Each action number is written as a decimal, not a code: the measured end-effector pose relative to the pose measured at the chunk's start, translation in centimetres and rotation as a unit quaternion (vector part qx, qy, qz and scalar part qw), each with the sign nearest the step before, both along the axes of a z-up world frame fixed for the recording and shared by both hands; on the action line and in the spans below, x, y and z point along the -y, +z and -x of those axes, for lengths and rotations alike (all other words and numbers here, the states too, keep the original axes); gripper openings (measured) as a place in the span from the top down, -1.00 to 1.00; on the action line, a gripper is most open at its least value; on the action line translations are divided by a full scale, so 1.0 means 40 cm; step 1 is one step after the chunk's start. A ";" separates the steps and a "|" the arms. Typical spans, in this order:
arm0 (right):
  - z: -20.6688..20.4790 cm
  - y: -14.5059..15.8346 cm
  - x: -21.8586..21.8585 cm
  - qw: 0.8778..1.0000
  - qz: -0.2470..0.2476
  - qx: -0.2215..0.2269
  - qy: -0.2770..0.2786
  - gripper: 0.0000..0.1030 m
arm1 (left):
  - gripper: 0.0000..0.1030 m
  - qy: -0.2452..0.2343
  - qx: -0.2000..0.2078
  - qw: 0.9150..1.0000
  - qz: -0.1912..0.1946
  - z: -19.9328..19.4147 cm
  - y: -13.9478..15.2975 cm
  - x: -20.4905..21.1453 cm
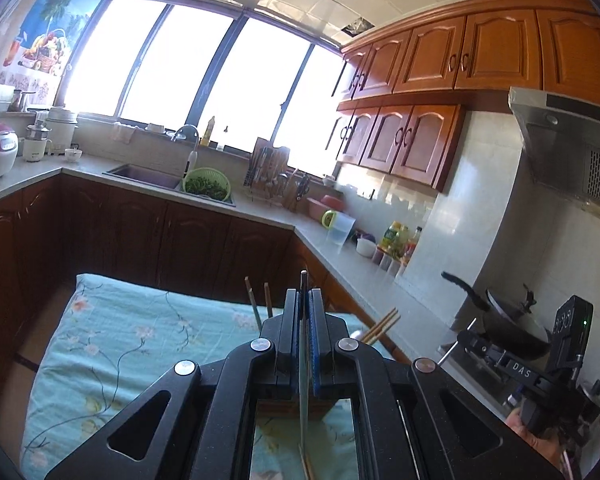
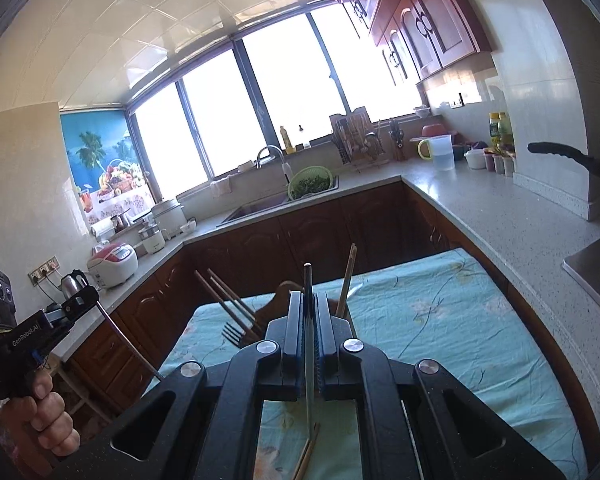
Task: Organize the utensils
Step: 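Lower both held metal chopsticks into the wooden holder and open both tools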
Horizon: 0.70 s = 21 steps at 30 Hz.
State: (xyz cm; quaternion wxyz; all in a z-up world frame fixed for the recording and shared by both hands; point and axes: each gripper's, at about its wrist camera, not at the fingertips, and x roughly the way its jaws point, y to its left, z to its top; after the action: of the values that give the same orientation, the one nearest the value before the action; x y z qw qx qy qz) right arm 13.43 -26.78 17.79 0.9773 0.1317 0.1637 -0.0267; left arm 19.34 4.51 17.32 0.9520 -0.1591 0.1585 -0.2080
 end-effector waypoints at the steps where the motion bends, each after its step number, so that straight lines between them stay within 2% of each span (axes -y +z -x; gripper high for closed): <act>1: -0.012 0.013 0.003 1.000 0.002 0.007 -0.004 0.91 | 0.95 0.005 0.007 1.000 0.006 -0.018 0.006 0.002; 5: -0.068 0.055 0.018 0.999 0.009 0.029 -0.025 0.91 | 0.95 0.027 0.027 0.999 0.029 -0.093 0.008 0.016; 10: -0.140 0.066 0.035 0.998 0.011 0.038 -0.038 0.91 | 0.95 0.053 0.035 0.997 0.043 -0.176 -0.048 0.057; 16: -0.196 0.009 0.040 0.999 0.016 0.025 -0.043 0.91 | 0.95 0.078 0.032 0.996 0.024 -0.252 -0.151 0.143; 21: -0.211 -0.060 0.040 0.999 0.013 0.009 -0.045 0.91 | 0.95 0.077 0.012 0.997 0.009 -0.287 -0.235 0.203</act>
State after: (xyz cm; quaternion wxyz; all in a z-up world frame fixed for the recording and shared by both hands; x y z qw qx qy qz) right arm 21.86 -28.38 15.38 0.9782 0.1264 0.1483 -0.0719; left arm 30.83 -3.61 7.90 0.9655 -0.1769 0.1329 -0.1373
